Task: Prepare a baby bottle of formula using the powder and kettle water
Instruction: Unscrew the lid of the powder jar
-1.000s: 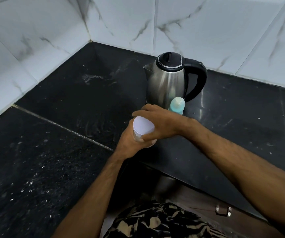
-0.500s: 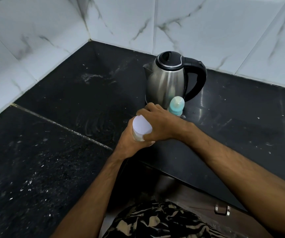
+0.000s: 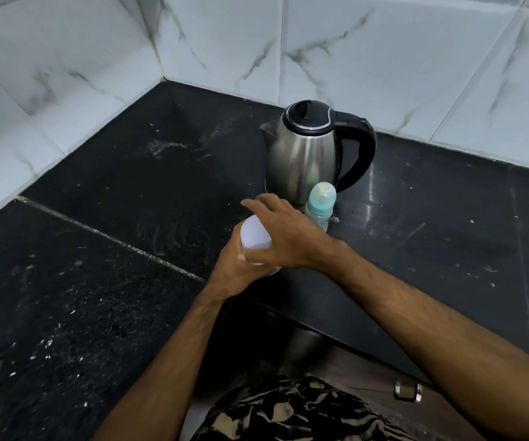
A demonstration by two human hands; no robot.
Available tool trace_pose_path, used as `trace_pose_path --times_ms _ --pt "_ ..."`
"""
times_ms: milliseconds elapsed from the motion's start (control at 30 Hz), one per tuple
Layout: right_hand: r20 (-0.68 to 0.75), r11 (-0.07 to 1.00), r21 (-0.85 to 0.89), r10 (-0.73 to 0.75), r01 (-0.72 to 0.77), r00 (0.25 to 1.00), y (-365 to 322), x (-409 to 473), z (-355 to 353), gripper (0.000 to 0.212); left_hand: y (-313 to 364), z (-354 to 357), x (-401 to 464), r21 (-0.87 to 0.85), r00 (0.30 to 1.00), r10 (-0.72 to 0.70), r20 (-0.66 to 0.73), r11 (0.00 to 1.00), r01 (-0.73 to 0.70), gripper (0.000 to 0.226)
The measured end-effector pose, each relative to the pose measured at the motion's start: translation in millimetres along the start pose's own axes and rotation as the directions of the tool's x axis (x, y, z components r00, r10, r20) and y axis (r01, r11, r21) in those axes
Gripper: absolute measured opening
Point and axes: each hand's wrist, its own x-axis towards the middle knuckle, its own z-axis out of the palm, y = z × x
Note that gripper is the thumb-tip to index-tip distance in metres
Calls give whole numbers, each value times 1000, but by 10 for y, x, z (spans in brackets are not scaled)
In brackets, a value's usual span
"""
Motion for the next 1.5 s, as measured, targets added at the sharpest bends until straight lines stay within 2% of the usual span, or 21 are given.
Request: trace_pose_path --times_ms 67,133,267,333,500,567,733,800,933,1100,1200,1267,1400,1500 --pt "-81 994 -87 64 -71 995 -13 1 6 91 6 -8 -38 -23 1000 13 0 1000 -13 104" --pt "-86 988 -127 81 -92 993 -20 20 32 88 30 -8 -52 -37 1000 6 6 999 -6 106" --pt "18 1000 -10 24 -24 1000 -20 27 20 92 37 7 -39 -34 1000 19 -1 999 -19 107" --pt "21 1000 28 5 -6 1000 -10 16 -2 95 1 -4 -43 -47 1000 22 -3 999 -22 101" --pt "-145 984 -111 124 -141 982 -61 11 69 88 -23 -14 -52 -69 1000 23 0 997 -23 99" --pt "-115 984 -120 117 -130 986 -66 10 108 83 5 -1 -61 -81 1000 22 12 996 -21 107" --pt "17 999 36 38 -38 999 -6 4 57 89 75 3 -66 -84 999 33 17 996 -32 124" --pt "11 997 64 32 -32 999 2 -3 52 93 66 -9 -76 -73 1000 23 20 997 -22 118" --pt "-96 991 -38 121 -125 988 -10 -17 88 94 9 -28 -78 -66 1000 9 12 998 -8 105" --pt "35 997 9 77 -77 996 -4 16 67 92 76 3 -67 -65 1000 -4 0 998 4 116" --pt "106 997 73 2 -10 994 23 16 60 93 79 27 -52 -74 1000 -6 -4 997 6 108" --pt "77 996 85 2 -9 997 48 1 65 95 61 14 -57 -62 1000 -17 -11 998 16 104" --pt "-86 992 -55 108 -112 991 32 -19 74 94 23 -20 -85 -40 1000 -13 4 999 13 105" --pt "-22 995 -42 85 -85 996 12 -8 87 89 102 6 -79 -45 1000 -17 -6 999 16 110"
